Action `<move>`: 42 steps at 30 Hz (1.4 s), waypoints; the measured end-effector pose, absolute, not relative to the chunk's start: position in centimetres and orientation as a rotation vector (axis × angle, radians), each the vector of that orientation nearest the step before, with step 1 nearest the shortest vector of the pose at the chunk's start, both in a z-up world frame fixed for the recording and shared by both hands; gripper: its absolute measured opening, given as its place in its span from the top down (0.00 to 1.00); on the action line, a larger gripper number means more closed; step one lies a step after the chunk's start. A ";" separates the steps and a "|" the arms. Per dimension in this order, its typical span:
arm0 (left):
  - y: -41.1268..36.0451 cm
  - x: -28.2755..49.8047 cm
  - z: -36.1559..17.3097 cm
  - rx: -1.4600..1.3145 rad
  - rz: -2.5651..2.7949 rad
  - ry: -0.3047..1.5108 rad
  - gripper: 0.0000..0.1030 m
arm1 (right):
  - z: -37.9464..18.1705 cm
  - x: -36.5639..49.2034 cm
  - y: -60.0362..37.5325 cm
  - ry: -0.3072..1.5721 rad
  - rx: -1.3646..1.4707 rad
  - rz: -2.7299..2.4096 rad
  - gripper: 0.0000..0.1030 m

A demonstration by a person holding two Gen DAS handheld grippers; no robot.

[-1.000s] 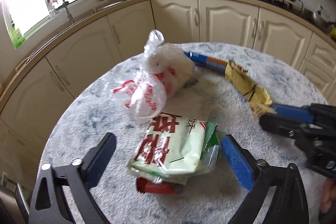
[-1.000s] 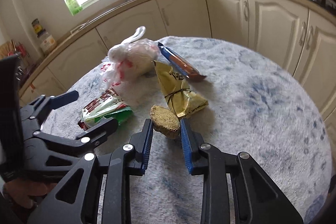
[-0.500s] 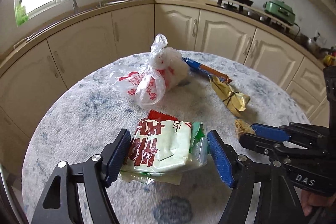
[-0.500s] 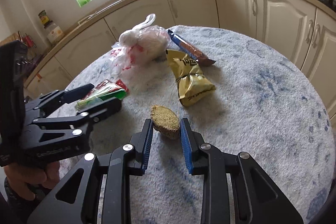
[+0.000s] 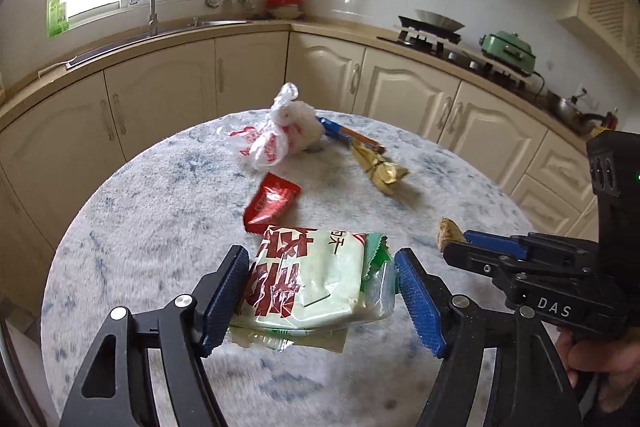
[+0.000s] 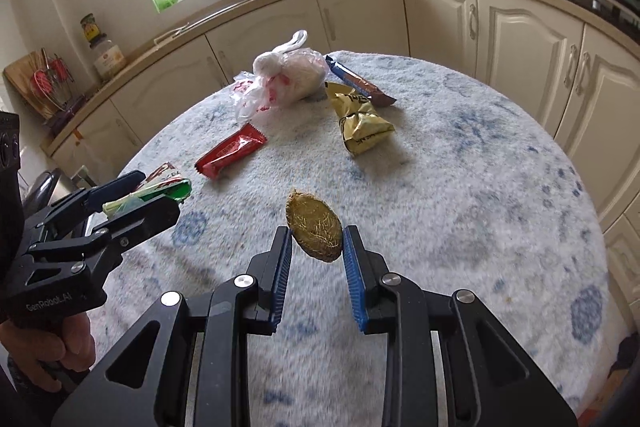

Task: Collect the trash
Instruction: 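Carry both items over the blue bin and open both tools to drop them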

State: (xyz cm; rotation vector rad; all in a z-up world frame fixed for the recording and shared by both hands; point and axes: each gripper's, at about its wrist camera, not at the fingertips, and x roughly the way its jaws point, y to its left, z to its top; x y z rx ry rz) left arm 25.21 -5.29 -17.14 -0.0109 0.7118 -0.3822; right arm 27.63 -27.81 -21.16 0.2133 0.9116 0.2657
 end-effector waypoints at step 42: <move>-49.6 23.2 -20.5 0.204 -0.953 0.954 0.32 | -23.8 6.7 -64.8 0.832 0.543 -0.361 0.74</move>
